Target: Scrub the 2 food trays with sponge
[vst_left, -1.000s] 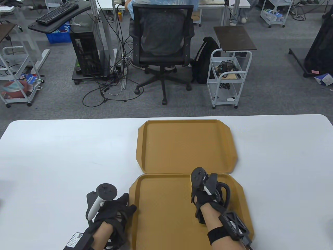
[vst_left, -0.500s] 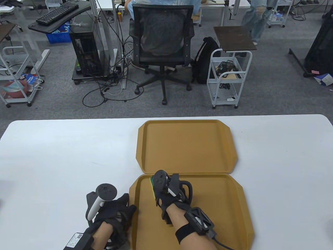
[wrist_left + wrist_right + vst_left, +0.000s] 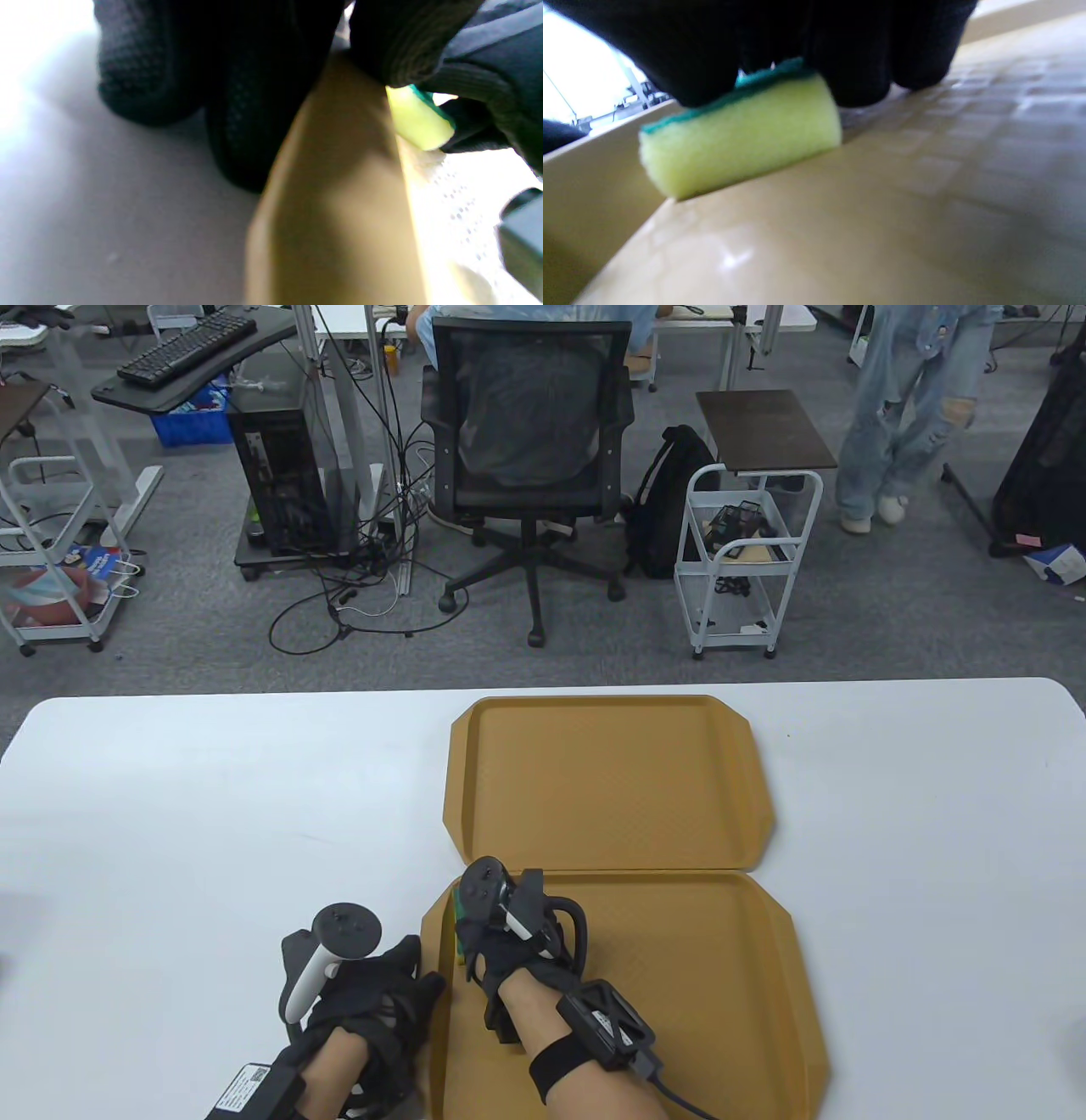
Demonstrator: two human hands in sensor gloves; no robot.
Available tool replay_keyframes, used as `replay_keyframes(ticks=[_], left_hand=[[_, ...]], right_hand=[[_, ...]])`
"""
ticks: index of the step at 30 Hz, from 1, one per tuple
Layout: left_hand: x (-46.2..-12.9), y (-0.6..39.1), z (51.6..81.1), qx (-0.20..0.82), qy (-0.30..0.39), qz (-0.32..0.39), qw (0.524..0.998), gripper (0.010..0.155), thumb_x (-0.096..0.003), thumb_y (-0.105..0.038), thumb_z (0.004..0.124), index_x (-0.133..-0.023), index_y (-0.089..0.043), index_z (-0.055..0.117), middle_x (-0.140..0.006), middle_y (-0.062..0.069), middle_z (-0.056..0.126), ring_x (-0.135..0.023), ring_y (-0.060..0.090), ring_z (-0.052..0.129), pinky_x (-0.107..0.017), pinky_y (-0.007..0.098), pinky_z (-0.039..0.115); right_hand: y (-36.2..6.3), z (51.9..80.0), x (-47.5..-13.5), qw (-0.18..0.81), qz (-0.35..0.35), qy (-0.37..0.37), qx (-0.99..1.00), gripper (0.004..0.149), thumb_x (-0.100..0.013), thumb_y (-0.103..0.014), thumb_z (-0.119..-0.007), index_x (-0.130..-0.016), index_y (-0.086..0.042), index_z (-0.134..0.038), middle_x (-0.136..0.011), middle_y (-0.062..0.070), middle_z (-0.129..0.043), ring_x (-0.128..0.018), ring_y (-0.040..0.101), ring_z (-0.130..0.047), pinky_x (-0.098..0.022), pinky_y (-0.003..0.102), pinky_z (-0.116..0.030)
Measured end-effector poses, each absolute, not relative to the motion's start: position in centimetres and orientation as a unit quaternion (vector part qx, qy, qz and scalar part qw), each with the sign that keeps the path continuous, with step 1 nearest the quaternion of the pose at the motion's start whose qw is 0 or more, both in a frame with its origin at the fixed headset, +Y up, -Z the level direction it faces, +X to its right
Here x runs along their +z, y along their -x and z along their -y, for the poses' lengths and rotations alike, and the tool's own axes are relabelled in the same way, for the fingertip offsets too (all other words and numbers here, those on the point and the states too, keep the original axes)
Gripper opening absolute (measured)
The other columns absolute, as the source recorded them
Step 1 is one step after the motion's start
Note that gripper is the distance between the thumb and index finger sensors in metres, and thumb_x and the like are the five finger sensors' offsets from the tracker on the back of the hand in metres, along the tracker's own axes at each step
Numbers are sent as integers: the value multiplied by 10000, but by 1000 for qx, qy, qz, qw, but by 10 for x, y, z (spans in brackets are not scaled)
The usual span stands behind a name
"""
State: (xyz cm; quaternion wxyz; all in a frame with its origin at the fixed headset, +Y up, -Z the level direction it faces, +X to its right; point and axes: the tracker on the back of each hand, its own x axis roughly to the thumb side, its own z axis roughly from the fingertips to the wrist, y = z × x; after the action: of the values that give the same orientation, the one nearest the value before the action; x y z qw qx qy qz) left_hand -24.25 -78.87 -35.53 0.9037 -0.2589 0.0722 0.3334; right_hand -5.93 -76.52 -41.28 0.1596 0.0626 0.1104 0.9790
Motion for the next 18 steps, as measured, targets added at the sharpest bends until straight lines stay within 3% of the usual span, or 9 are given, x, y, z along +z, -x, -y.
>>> replay_keyframes(ticks=[18], left_hand=[[-356,243,788,334,265,-76,901,734,-448,-484,797,-1089,-244,532,-651,-91,1037,-290,157,1171,-273,341,981]], right_hand=[[56,761,-321,164,-241,-112,950,703,-435,-430,-925,-1031,-185,-644,-1058,150,-586,-583,286,-856,-550,534,-755]])
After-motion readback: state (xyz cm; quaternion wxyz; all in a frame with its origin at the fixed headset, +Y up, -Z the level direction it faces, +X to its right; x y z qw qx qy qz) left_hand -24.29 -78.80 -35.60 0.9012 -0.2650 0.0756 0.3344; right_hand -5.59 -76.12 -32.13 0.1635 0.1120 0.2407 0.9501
